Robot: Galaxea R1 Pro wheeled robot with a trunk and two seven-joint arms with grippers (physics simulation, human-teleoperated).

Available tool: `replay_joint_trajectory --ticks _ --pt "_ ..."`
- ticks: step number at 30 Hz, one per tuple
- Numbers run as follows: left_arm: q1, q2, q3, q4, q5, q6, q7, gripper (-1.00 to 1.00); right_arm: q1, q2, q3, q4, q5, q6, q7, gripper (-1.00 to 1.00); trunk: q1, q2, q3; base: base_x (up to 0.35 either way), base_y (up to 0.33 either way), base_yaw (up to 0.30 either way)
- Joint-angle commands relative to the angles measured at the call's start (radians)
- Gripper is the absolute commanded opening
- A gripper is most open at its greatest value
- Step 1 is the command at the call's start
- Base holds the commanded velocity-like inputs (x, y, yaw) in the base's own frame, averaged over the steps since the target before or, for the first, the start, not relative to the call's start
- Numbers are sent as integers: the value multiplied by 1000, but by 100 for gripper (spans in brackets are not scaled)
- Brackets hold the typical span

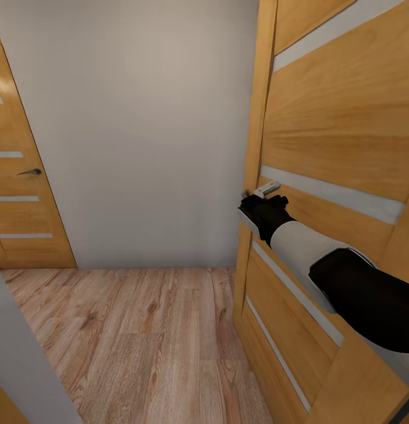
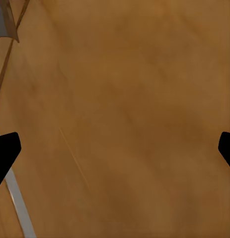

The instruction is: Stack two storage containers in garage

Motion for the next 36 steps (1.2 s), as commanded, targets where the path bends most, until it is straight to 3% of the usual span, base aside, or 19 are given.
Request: replay_joint_trajectory --ticks 1,10,23,27,30,36 --pt "0 0 1 0 2 -3 -1 100 -1 0 9 -1 -10 6 -5 100 0 -1 -1 73 0 0" --pt "0 1 0 2 2 -3 -3 100 -2 3 9 -1 -9 9 -4 100 0 -1 -1 233 0 0" --pt "0 1 0 2 2 -3 -2 100 -1 23 10 -1 -8 13 -4 100 0 -1 -1 19 0 0" --pt "0 0 1 2 2 -3 -2 100 -2 10 11 -1 -8 14 -4 100 0 -1 -1 0 0 0" --pt "0 0 1 2 2 -3 -2 100 -2 -20 10 -1 -8 13 -3 100 0 -1 -1 0 0 0" --pt "0 0 1 2 2 -3 -2 100 -2 -32 10 -1 -8 8 -2 100 0 -1 -1 0 0 0"
